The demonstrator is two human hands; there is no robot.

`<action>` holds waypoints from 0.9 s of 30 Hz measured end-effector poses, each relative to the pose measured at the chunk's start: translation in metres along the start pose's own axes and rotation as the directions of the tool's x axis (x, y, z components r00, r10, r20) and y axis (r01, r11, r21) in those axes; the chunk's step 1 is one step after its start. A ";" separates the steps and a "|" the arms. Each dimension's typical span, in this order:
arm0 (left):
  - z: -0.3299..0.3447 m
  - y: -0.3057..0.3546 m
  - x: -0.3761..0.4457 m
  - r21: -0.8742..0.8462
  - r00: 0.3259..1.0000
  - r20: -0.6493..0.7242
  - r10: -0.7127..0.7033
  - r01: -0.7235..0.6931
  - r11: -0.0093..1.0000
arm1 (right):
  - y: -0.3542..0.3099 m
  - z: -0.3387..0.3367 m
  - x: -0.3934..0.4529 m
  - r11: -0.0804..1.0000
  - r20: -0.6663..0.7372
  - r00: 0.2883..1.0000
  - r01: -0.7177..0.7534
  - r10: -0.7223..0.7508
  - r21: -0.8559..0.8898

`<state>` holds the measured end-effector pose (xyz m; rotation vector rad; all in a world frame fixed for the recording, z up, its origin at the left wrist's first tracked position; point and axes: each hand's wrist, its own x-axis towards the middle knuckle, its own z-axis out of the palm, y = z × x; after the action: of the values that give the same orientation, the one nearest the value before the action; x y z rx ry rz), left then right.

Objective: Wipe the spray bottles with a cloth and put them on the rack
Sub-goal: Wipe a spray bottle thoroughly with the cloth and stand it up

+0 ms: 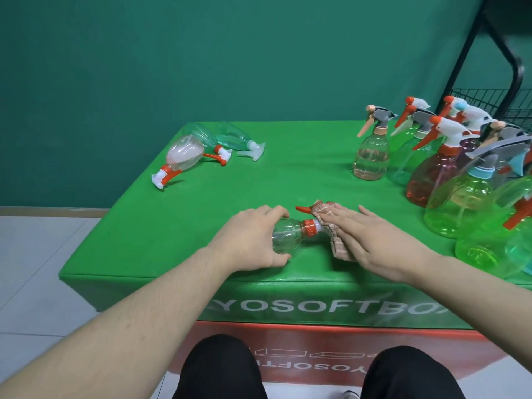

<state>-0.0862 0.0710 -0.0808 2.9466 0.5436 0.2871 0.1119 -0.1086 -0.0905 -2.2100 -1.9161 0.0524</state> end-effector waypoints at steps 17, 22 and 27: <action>0.000 0.002 0.003 0.034 1.000 0.030 -0.001 0.000 0.999 | -0.011 0.003 0.008 0.999 0.041 0.999 0.021 -0.023 0.044; 0.001 0.002 0.002 0.026 1.000 0.004 -0.013 0.013 1.000 | -0.024 0.010 0.002 0.991 0.034 0.992 0.127 -0.125 -0.052; 0.004 0.001 -0.002 0.022 1.000 -0.015 0.009 -0.009 1.000 | -0.011 -0.004 -0.001 0.998 0.025 1.000 0.004 -0.003 -0.056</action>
<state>-0.0872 0.0688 -0.0846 2.9711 0.5392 0.3059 0.1017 -0.1083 -0.0851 -2.2520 -1.9577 0.0266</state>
